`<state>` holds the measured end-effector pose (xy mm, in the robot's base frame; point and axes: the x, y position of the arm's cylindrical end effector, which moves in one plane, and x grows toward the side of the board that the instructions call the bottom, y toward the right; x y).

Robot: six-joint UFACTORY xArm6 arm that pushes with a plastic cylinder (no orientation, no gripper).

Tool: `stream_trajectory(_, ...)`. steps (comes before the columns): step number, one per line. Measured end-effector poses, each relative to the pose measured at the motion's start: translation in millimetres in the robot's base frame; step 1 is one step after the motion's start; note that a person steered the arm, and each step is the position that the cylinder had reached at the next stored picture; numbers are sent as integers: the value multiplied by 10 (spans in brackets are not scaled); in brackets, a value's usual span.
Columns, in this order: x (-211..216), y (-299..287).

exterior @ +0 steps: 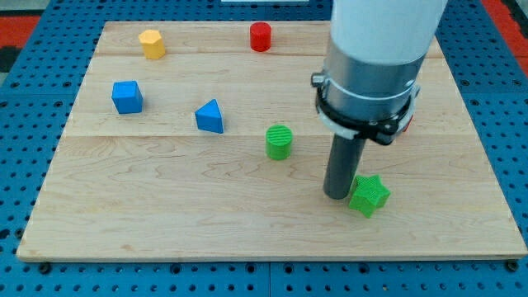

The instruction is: Push the blue triangle to the bottom left side of the board

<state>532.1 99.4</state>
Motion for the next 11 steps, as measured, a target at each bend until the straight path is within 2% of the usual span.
stream_trajectory(1, 75, 588)
stream_trajectory(2, 92, 796)
stream_trajectory(4, -712, 237)
stream_trajectory(6, -866, -892)
stream_trajectory(7, -789, -1237)
stream_trajectory(8, -917, -1605)
stream_trajectory(10, -671, -1660)
stream_trajectory(11, -392, -1453)
